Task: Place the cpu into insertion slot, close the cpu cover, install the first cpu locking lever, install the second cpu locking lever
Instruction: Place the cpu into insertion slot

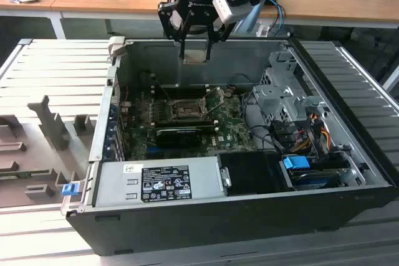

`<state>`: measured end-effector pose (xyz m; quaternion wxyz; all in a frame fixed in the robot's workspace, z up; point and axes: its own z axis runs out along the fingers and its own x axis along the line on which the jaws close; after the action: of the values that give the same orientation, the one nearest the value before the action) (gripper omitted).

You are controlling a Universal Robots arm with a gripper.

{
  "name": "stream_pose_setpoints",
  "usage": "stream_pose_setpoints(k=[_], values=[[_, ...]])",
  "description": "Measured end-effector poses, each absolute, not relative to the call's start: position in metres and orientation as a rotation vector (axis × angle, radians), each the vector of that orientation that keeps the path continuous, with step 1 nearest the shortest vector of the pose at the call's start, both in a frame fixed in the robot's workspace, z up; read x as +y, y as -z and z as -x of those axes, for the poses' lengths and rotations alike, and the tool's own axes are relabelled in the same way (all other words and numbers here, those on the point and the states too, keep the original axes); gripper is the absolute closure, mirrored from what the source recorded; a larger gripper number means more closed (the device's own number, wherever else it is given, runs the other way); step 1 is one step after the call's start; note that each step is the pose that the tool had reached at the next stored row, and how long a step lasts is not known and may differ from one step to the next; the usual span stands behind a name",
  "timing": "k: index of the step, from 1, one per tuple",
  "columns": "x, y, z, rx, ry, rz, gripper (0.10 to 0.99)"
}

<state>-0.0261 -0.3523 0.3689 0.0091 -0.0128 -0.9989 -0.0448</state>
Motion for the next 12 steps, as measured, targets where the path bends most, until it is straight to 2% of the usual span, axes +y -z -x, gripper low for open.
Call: stream_pose_setpoints(k=[12], values=[[-0.3523,-0.369,0.0261,-3.12,0.14,0.077,0.561]])
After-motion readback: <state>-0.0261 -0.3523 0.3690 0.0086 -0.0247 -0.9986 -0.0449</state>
